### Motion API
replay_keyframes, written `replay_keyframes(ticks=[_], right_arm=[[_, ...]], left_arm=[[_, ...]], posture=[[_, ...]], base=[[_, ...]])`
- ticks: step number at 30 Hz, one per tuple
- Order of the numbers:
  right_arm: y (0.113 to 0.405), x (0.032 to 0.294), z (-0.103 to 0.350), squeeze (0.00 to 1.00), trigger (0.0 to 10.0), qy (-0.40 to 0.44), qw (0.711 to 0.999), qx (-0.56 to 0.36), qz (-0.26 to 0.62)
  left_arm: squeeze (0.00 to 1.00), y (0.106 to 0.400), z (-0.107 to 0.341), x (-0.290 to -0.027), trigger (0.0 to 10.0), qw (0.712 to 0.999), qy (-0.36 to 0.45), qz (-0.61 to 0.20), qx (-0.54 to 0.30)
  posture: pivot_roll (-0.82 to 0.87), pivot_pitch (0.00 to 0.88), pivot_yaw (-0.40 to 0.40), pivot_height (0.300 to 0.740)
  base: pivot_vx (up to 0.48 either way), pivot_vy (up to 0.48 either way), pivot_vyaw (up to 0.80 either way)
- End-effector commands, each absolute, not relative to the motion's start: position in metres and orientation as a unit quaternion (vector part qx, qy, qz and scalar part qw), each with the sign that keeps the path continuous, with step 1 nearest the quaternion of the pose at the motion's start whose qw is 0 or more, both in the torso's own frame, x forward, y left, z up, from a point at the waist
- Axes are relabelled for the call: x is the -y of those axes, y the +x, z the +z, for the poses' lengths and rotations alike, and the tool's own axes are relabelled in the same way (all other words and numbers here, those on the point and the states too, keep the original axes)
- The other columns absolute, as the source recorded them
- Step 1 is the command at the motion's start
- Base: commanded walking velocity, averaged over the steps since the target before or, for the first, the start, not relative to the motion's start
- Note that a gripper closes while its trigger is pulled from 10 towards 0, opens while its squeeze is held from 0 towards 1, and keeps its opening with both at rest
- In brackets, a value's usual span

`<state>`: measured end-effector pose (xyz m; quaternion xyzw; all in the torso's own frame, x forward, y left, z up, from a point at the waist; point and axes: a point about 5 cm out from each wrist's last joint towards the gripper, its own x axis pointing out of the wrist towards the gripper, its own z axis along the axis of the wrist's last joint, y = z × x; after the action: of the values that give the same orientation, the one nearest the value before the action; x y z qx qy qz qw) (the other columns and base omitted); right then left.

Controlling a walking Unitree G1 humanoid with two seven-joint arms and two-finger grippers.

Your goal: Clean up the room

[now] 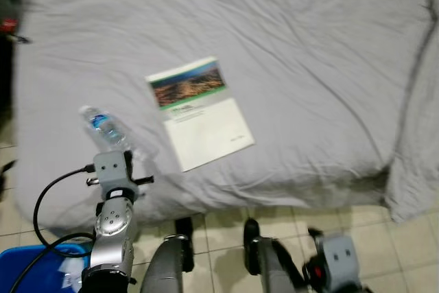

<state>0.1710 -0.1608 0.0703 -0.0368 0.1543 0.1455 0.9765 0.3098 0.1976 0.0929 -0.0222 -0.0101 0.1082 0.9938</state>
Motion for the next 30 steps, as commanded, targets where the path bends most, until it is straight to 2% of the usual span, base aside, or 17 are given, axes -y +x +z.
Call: replay_keyframes(ticks=[1,2,7,18,21,22,26,29,30], right_arm=[[0.163,0.163,0.053,0.0,10.0,-0.022,0.97,-0.192,0.144],[0.169,0.163,0.051,0.0,10.0,-0.023,0.971,-0.189,0.145],[0.19,0.163,0.046,0.0,10.0,-0.027,0.972,-0.18,0.15],[0.192,0.17,0.037,0.0,10.0,-0.045,0.97,-0.181,0.157],[0.188,0.171,0.036,0.0,10.0,-0.046,0.969,-0.185,0.156],[0.184,0.17,0.037,0.0,10.0,-0.047,0.969,-0.186,0.158],[0.175,0.172,0.043,0.0,10.0,-0.049,0.968,-0.188,0.159],[0.164,0.176,0.043,0.0,10.0,-0.052,0.966,-0.2,0.157],[0.153,0.179,0.046,0.0,10.0,-0.055,0.964,-0.209,0.158]], left_arm=[[0.0,0.301,0.083,-0.197,0.0,0.993,-0.03,0.11,-0.013],[0.0,0.298,0.081,-0.192,0.0,0.994,-0.032,0.105,-0.018],[0.0,0.288,0.07,-0.183,0.0,0.993,-0.03,0.098,-0.051],[0.0,0.311,0.069,-0.213,0.0,0.987,-0.004,0.144,-0.077],[0.0,0.316,0.058,-0.211,0.0,0.985,-0.004,0.136,-0.107],[0.0,0.321,0.049,-0.207,0.0,0.982,-0.004,0.13,-0.139],[0.0,0.327,0.042,-0.202,0.0,0.976,0.0,0.121,-0.179],[0.0,0.328,0.036,-0.197,0.0,0.971,0.004,0.117,-0.208],[0.0,0.33,0.034,-0.191,0.0,0.968,-0.001,0.109,-0.227]], posture=[[-0.07,0.377,0.024,0.74],[-0.06,0.345,0.021,0.74],[-0.04,0.318,0.011,0.74],[-0.07,0.331,0.008,0.74],[-0.08,0.352,0.007,0.74],[-0.1,0.382,-0.002,0.74],[-0.15,0.441,-0.024,0.74],[-0.21,0.487,-0.043,0.74],[-0.25,0.506,-0.06,0.74]], base=[[0.0,0.0,0.0],[0.0,0.0,0.0],[0.0,0.0,0.0],[0.0,0.0,0.0],[0.0,0.0,0.0],[0.0,0.0,0.0],[0.0,0.0,0.0],[0.0,0.0,0.0],[0.0,0.0,0.0]])
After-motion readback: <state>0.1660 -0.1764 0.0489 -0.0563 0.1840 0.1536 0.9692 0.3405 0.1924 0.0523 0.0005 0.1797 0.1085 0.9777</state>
